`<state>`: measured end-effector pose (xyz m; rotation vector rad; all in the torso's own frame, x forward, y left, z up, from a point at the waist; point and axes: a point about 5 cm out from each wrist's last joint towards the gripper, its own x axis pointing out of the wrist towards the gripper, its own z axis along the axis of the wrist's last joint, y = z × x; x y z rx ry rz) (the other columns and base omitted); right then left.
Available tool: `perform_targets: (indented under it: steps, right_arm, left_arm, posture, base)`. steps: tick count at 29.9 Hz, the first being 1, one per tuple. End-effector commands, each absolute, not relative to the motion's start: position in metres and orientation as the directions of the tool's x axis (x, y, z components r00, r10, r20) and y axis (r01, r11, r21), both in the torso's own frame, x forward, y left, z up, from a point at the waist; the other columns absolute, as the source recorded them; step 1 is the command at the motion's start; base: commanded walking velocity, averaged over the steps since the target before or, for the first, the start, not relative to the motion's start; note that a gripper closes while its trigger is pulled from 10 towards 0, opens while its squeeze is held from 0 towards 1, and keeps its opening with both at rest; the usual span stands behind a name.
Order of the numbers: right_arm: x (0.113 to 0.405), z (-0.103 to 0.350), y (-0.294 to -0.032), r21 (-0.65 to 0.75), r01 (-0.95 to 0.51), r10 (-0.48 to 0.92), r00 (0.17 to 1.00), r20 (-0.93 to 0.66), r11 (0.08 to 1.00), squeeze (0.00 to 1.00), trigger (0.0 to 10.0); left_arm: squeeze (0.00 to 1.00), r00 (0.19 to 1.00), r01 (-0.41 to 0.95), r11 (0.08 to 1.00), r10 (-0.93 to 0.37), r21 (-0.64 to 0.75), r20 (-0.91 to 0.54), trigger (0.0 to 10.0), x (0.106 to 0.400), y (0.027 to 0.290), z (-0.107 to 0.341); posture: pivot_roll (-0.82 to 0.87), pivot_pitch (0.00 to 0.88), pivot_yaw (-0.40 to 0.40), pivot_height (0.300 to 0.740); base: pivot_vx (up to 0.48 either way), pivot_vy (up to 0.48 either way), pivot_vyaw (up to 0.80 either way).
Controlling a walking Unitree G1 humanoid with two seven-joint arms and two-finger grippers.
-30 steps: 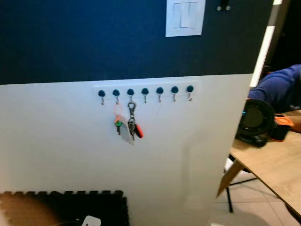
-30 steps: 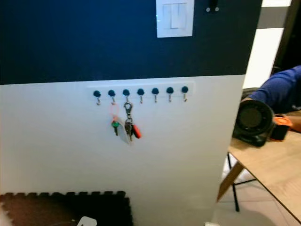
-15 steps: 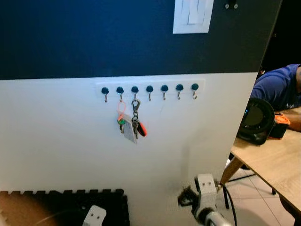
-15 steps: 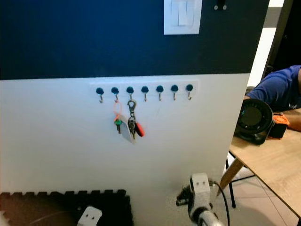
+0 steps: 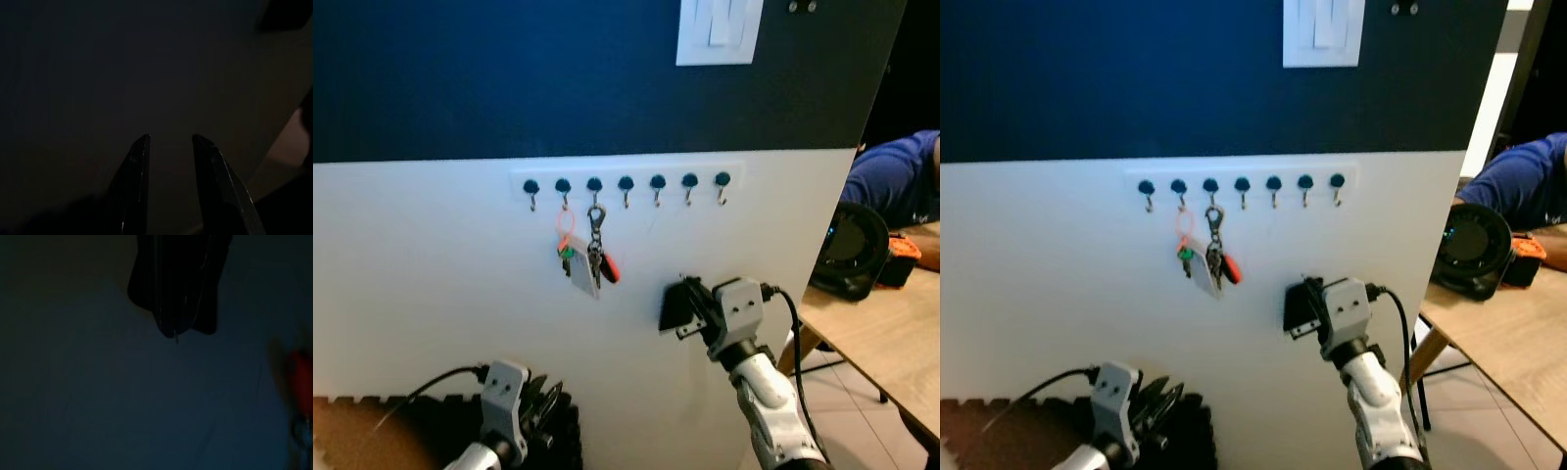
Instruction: Hang keys on a hook
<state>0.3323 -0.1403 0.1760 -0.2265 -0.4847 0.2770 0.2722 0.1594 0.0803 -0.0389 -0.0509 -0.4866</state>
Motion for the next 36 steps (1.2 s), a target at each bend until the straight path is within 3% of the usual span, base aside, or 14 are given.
perform_targets:
  steps: [1,11,20,27,36]
  right_arm:
    - [0.328,0.189,-0.138,-0.310,-0.166,0.308,0.813,0.493,0.936,0.00,10.0]
    - [0.326,0.228,-0.135,-0.306,-0.094,0.265,0.765,0.587,0.947,0.00,10.0]
    - [0.329,0.242,-0.139,-0.315,-0.009,0.206,0.773,0.600,0.949,0.00,10.0]
    - [0.331,0.254,-0.148,-0.361,0.094,0.158,0.778,0.608,0.928,0.00,10.0]
    - [0.333,0.262,-0.156,-0.368,0.178,0.093,0.786,0.611,0.912,0.00,10.0]
  left_arm:
    - [0.00,0.860,0.508,0.860,-0.504,-0.041,0.085,10.0,0.270,0.153,0.088]
    - [0.00,0.743,0.640,0.768,-0.608,-0.030,0.280,10.0,0.279,0.126,0.155]
    - [0.00,0.713,0.677,0.736,-0.642,-0.035,0.281,10.0,0.278,0.117,0.167]
    - [0.00,0.640,0.751,0.659,-0.714,-0.037,0.284,10.0,0.270,0.102,0.178]
    - [0.00,0.626,0.763,0.645,-0.726,-0.032,0.283,10.0,0.271,0.097,0.183]
  posture:
    - [0.07,0.032,0.023,0.740]
    - [0.06,0.028,0.022,0.740]
    - [0.06,0.022,0.021,0.740]
    - [0.06,0.025,0.016,0.740]
    - [0.06,0.024,0.017,0.740]
  base:
    - [0.000,0.000,0.00]
    - [0.000,0.000,0.00]
    - [0.000,0.000,0.00]
    - [0.000,0.000,0.00]
    - [0.000,0.000,0.00]
